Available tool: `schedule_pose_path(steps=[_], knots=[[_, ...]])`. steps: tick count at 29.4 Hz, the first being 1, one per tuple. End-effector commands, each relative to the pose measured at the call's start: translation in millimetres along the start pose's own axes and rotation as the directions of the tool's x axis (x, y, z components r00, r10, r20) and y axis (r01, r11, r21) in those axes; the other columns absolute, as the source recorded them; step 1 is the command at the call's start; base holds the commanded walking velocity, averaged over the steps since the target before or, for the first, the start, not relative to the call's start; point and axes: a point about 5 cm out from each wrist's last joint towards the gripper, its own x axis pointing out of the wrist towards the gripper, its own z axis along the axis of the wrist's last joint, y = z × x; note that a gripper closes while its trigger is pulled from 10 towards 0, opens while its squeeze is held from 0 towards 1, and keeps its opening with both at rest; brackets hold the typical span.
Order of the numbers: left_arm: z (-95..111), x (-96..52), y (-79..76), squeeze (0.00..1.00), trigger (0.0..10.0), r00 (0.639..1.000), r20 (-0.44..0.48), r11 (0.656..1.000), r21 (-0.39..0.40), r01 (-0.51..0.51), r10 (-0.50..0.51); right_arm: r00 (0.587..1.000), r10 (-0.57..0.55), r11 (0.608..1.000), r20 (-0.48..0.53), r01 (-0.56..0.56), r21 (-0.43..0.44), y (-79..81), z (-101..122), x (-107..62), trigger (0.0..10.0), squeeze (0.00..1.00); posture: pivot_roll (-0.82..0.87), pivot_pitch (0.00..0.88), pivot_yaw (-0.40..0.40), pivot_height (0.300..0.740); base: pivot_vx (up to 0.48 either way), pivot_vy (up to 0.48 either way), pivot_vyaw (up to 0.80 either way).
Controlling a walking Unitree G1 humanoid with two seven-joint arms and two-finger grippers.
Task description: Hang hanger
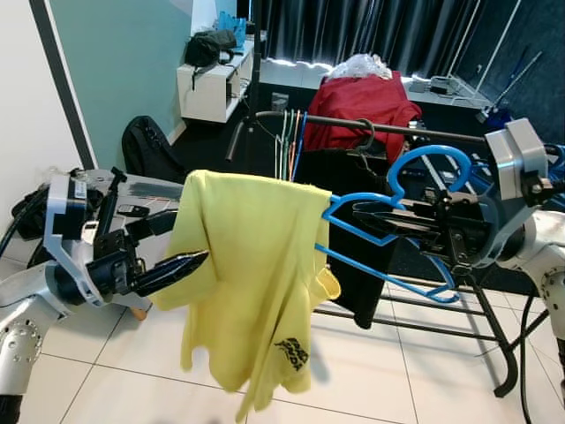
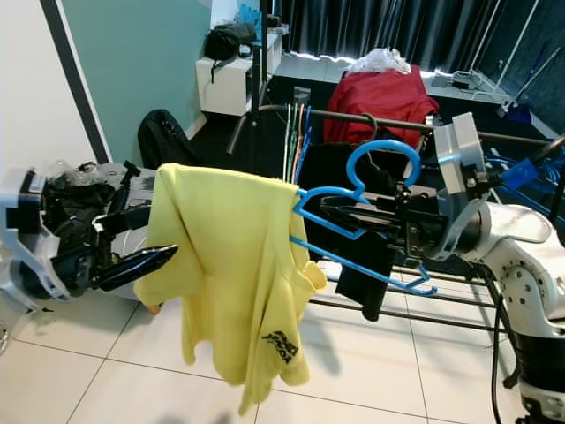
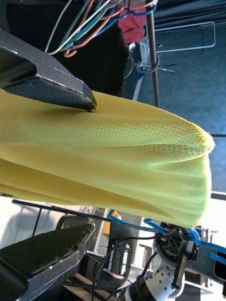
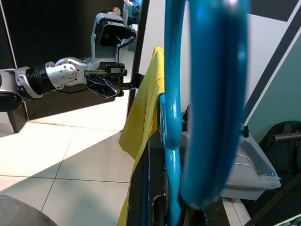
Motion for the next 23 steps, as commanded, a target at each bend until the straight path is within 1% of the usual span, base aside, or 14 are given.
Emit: schedule_pose_path(steps=[1, 6, 7, 8, 12, 16, 17, 18, 23], knots=[[-1, 2.9, -0.7, 0.0, 10.0, 1.0, 0.006, 1.0, 0.004, 0.003, -0.004, 0.999, 0.004, 0.999, 0.033, -0.003, -0.032, 0.0, 11, -0.2, 0.0, 0.0, 0.0, 0.0, -0.076, 0.74, 0.0, 0.0, 0.0], [-1, 4.6, -0.5, 0.0, 10.0, 1.0, 0.014, 1.0, 0.004, 0.002, -0.002, 0.999, 0.006, 1.0, 0.038, -0.005, -0.03, 0.4, 10, 1.0, 0.0, 0.0, 0.01, 0.0, -0.076, 0.74, 0.0, 0.0, 0.0], [-3, 7.8, -1.3, 0.0, 10.0, 1.0, 0.008, 1.0, 0.006, 0.006, -0.006, 0.999, 0.009, 1.0, 0.047, -0.008, -0.028, 0.5, 10, 2.2, 0.0, 0.0, 0.01, 0.0, -0.077, 0.74, 0.0, 0.0, 0.0], [-3, 7.8, -1.3, 0.0, 10.0, 1.0, 0.008, 1.0, 0.006, 0.006, -0.006, 0.999, 0.009, 1.0, 0.047, -0.008, -0.028, 0.5, 10, 2.2, 0.0, 0.0, 0.01, 0.0, -0.077, 0.74, 0.0, 0.0, 0.0], [-17, 25.1, -7.7, 0.0, 10.0, 1.0, 0.005, 1.0, -0.003, 0.018, -0.018, 0.997, 0.018, 1.0, 0.079, -0.016, -0.026, 0.2, 14, 5.4, 0.0, 0.0, 0.01, 0.0, -0.077, 0.74, 0.0, 0.0, 0.0], [-20, 29.2, -9.2, 0.0, 10.0, 1.0, 0.003, 1.0, -0.002, 0.015, -0.015, 0.996, 0.019, 1.0, 0.083, -0.017, -0.025, 0.3, 15, 6.0, 0.0, 0.0, 0.01, 0.0, -0.075, 0.74, 0.0, 0.0, 0.0], [-22, 30.3, -9.7, 0.0, 9.7, 1.0, -0.002, 1.0, -0.004, 0.019, -0.019, 0.996, 0.019, 1.0, 0.085, -0.017, -0.024, 0.3, 15, 6.3, 0.0, 0.0, 0.01, 0.0, -0.075, 0.74, 0.0, 0.0, 0.0], [-22, 29.7, -10.8, 0.0, 0.0, 1.0, -0.005, 1.0, -0.007, 0.031, -0.031, 0.996, 0.018, 1.0, 0.088, -0.016, -0.025, 0.4, 16, 6.5, 0.0, 0.0, 0.01, 0.0, -0.074, 0.74, 0.0, 0.0, 0.0], [-21, 26.0, -12.3, 0.0, 0.0, 0.998, -0.016, 0.999, -0.011, 0.053, -0.053, 0.995, 0.016, 1.0, 0.095, -0.014, -0.027, 0.5, 17, 6.4, 0.0, 0.0, 0.01, 0.0, -0.073, 0.74, 0.0, 0.0, 0.0]])
